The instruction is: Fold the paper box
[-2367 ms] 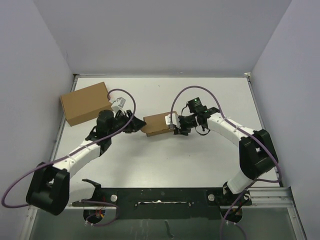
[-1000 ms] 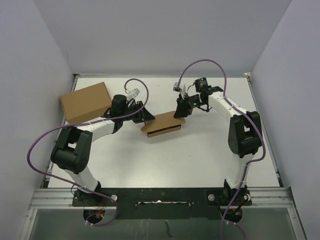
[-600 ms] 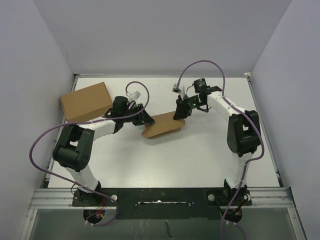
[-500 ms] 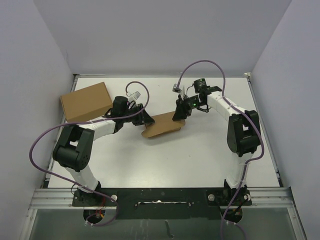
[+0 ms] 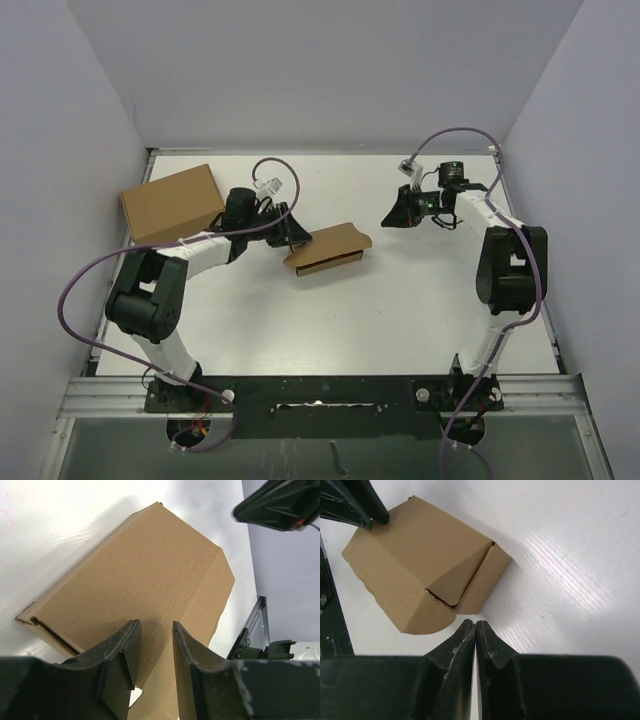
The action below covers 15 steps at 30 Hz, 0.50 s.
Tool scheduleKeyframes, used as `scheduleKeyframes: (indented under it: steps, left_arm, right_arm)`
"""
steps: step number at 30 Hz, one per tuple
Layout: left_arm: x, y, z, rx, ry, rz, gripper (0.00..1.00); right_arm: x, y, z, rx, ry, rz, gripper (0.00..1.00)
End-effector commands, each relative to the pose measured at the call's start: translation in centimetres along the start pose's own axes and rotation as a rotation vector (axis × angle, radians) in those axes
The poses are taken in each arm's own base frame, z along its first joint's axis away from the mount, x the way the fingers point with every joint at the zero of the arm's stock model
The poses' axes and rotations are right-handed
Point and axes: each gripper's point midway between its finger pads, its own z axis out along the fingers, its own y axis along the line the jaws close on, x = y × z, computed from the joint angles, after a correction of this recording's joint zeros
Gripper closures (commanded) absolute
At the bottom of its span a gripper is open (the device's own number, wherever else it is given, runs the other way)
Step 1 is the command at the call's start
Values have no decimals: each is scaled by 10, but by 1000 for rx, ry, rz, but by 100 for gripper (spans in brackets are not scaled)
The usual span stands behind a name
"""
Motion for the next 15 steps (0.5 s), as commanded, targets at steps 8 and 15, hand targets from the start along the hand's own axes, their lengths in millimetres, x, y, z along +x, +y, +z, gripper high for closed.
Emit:
scheduleKeyframes:
  steps: [8, 15]
  left_arm:
    - [-30, -38, 16, 104, -14, 80, 69]
    - [-24, -35, 37, 116, 30, 76, 69]
  right_arm:
    - [36, -2, 44, -191, 17, 358, 98]
    - [35, 0, 54, -263, -38, 533, 100]
